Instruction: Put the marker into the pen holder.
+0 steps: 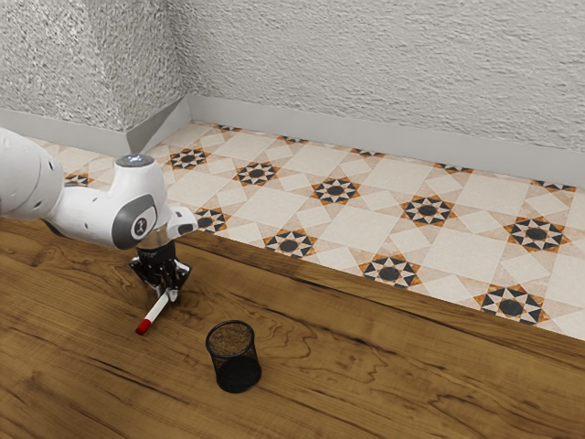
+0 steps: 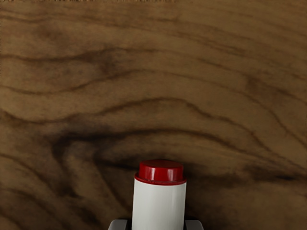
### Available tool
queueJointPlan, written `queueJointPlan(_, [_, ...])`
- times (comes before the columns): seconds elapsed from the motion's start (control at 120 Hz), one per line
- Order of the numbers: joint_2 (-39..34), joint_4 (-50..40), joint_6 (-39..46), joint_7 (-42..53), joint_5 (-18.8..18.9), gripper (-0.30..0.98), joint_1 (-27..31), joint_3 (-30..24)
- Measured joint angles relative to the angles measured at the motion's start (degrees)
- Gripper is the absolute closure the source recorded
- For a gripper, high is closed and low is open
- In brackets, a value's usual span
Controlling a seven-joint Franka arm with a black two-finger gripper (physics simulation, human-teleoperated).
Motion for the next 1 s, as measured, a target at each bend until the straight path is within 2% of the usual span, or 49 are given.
queueJointPlan(0.583, [-2.01,0.13,-0.01,-1.44,1.15,0.76,-0.06,0.08])
queueJointPlan(0.758, [-11.66,-1.98,-2.51,-2.08,1.65,0.78,-2.8,0.04])
queueJointPlan(1.0, [-28.3,-12.92,-4.46,-3.14,0.64,0.78,-13.1,-0.13])
